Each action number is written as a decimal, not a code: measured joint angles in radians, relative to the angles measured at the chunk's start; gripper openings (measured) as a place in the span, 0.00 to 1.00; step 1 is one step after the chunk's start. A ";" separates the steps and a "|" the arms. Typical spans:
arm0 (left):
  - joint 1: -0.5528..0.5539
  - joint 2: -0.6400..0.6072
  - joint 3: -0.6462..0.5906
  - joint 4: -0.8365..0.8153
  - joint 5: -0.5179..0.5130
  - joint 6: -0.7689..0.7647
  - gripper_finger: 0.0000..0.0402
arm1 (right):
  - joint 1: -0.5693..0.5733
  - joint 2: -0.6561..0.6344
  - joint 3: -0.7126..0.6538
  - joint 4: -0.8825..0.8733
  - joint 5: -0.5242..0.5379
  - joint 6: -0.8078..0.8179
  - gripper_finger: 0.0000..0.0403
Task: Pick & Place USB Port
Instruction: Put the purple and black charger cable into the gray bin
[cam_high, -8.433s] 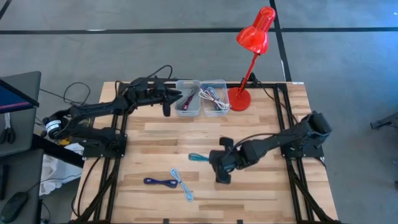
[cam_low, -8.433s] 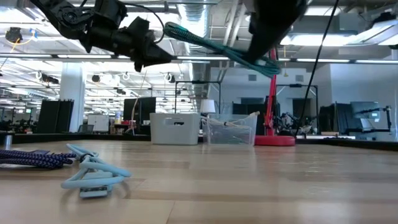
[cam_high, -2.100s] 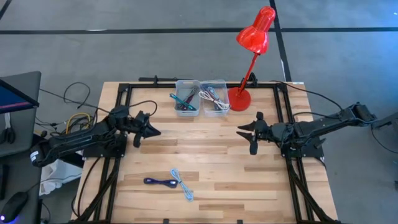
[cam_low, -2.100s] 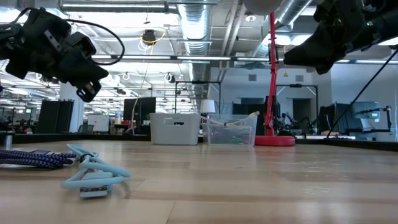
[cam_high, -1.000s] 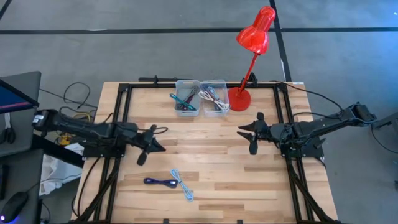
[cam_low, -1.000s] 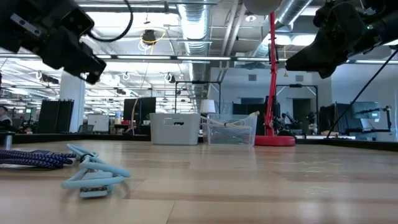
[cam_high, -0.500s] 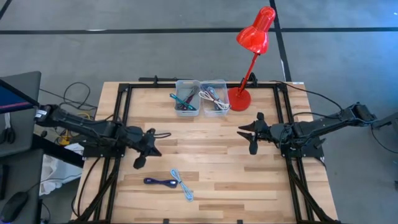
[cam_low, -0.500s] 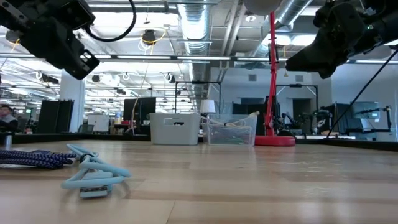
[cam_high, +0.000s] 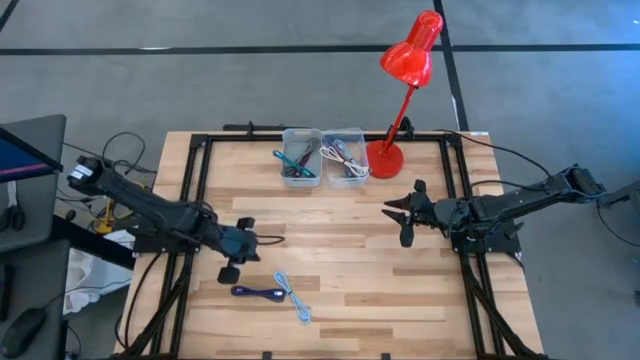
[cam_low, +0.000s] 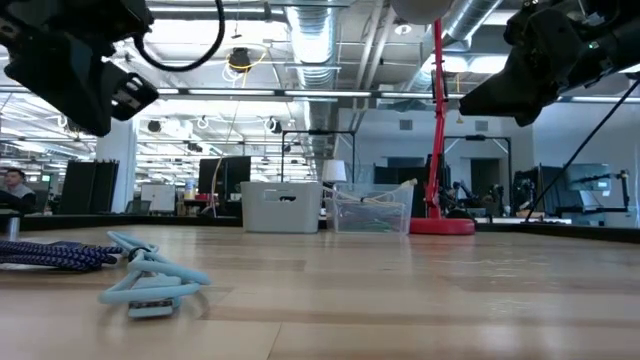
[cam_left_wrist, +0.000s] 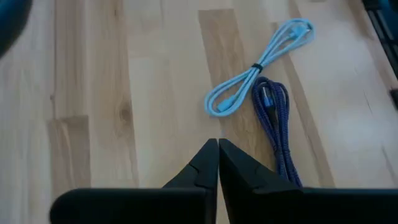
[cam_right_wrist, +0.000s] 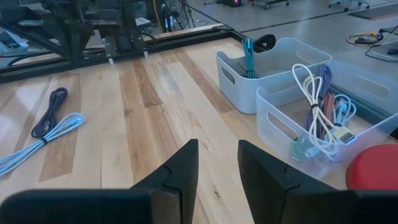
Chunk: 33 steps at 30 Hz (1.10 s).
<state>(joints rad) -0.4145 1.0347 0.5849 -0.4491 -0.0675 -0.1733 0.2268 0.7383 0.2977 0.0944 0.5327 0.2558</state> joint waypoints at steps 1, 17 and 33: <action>0.000 0.010 0.006 -0.008 0.000 -0.019 0.04 | 0.000 0.000 0.000 -0.001 0.000 0.000 0.26; -0.126 0.146 0.091 -0.016 -0.103 -0.093 0.20 | 0.000 0.000 0.000 -0.011 0.000 0.008 0.26; -0.267 0.299 0.192 -0.100 -0.120 -0.184 0.19 | 0.000 0.000 0.000 -0.013 0.018 0.008 0.26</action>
<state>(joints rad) -0.6818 1.3341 0.7770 -0.5490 -0.1871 -0.3571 0.2264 0.7383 0.2977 0.0819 0.5512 0.2638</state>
